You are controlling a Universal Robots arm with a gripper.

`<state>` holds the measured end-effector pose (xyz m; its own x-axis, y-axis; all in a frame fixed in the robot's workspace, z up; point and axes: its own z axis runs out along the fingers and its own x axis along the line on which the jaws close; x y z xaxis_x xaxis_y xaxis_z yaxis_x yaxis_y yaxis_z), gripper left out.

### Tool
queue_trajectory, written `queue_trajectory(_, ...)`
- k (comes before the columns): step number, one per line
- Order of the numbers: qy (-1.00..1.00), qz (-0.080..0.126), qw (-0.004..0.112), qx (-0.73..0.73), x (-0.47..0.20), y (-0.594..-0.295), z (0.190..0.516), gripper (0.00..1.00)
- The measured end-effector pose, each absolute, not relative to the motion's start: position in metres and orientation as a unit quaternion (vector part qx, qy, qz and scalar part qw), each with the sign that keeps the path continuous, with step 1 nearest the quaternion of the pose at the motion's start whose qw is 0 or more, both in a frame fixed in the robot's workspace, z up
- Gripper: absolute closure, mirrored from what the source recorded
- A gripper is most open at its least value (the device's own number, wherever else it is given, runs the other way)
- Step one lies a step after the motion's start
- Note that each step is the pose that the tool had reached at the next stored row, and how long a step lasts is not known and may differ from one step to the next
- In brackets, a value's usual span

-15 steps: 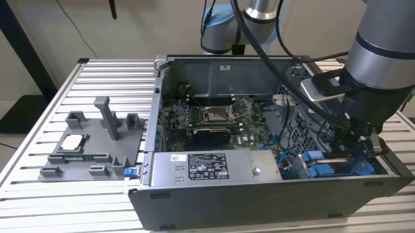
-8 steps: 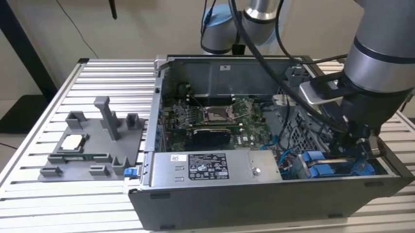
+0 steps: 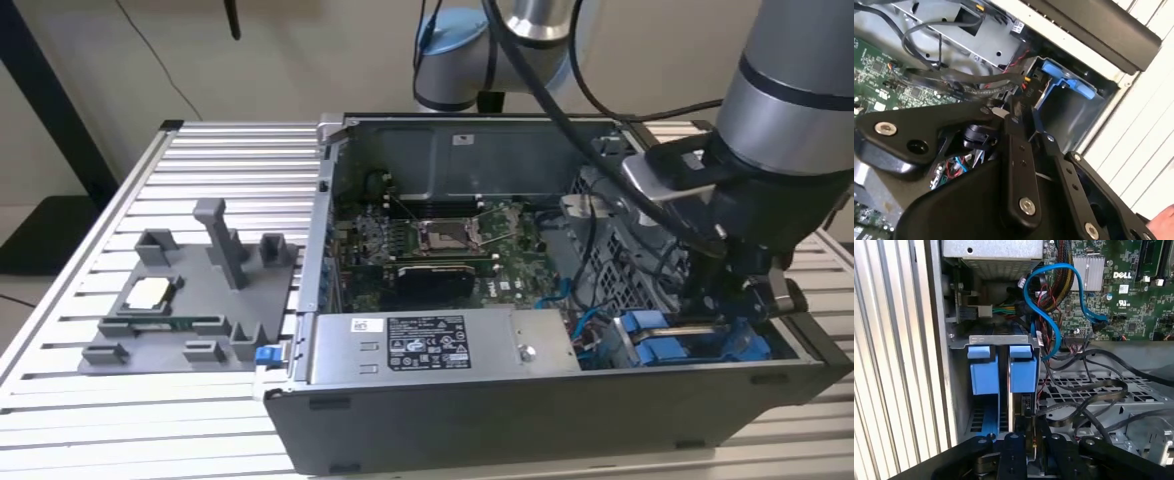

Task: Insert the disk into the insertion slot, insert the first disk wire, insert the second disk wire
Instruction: 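Insert the second disk wire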

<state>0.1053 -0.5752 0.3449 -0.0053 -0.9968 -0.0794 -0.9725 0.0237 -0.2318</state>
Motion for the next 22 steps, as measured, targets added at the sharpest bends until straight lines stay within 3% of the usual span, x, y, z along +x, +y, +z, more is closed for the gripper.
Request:
queue_trajectory(13,0.709,-0.044,0.099,-0.697,0.105,-0.576,0.379,0.76)
queue_trajectory(22,0.709,-0.044,0.098,-0.697,0.105,-0.576,0.392,0.76)
